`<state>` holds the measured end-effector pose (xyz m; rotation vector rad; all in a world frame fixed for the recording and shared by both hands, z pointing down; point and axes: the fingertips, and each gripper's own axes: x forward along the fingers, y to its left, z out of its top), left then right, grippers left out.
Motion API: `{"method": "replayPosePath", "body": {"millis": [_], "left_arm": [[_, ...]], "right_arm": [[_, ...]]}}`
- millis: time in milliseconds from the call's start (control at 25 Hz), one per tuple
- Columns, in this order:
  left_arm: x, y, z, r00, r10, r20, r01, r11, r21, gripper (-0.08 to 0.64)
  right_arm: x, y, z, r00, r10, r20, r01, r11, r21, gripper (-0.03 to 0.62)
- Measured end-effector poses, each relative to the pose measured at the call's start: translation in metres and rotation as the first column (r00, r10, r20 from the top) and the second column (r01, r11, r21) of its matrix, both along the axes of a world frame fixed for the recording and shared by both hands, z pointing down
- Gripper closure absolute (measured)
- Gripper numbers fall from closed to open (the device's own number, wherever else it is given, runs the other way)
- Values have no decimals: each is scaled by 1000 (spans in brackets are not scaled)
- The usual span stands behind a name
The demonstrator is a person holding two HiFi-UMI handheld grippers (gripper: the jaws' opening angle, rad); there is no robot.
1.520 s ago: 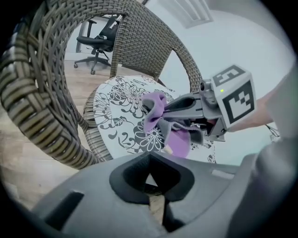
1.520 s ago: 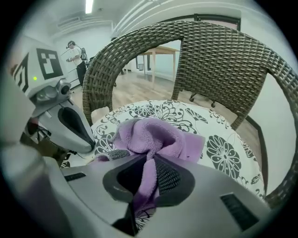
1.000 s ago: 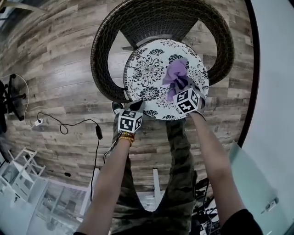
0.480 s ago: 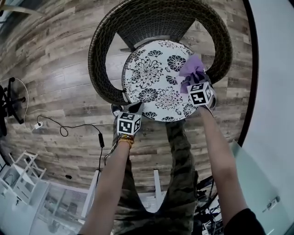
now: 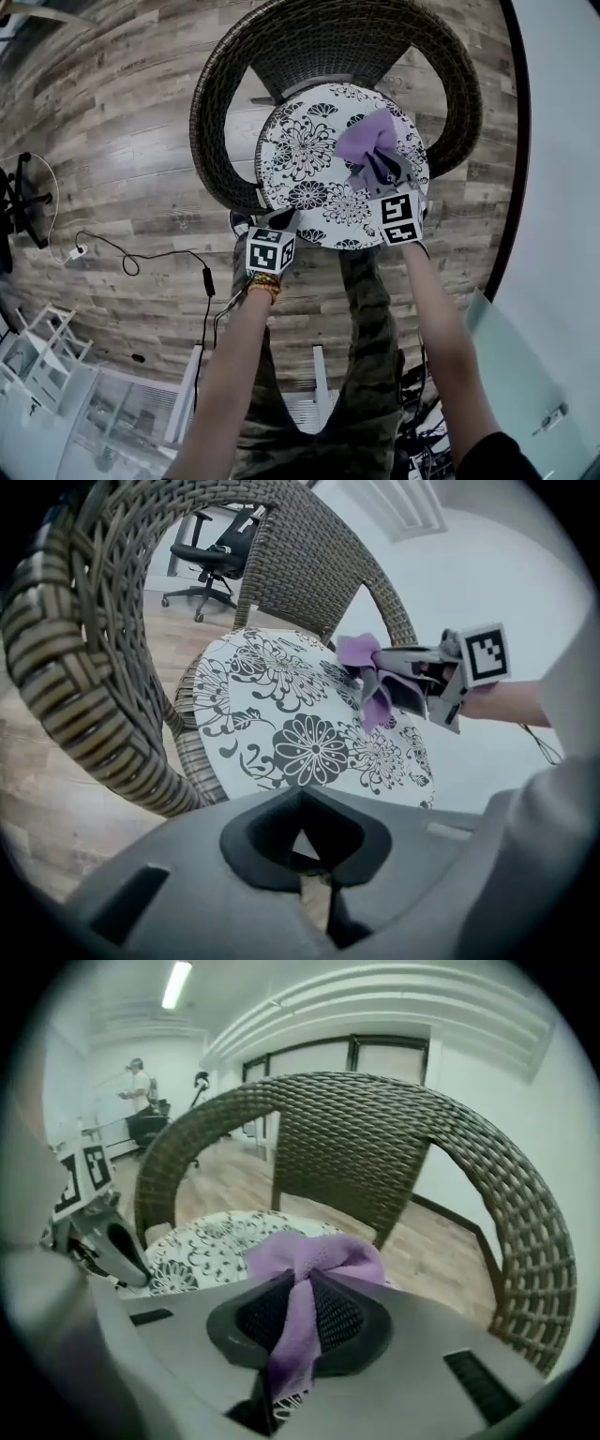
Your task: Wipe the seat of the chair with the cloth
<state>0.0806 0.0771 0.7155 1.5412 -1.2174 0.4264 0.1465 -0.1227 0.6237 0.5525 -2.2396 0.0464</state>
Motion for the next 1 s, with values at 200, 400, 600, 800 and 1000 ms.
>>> {"method": "replayPosePath", "body": {"millis": [200,400,600,800,1000], "left_arm": [[2,-1,0,1000,-2,-2,2,1000,8,545],[2,-1,-1,1000,-3,0,3,1000,16,545],[1,0,-2,1000,-4,0,4,1000,21,545],[2,0,-2,1000,-9,-4,9,1000,17,545],[0,0,0,999,-35,-14,35,999,10,545]], "right_arm": [[-78,56,-10,965,-226,134,235,970,-55,543],[-126,111,5,927,-334,170,359,922,-145,543],[-142,154,43,914,-384,133,406,871,-278,541],[-138,161,72,905,-420,62,416,846,-334,540],[-136,154,78,879,-476,-33,446,844,-299,541]]}}
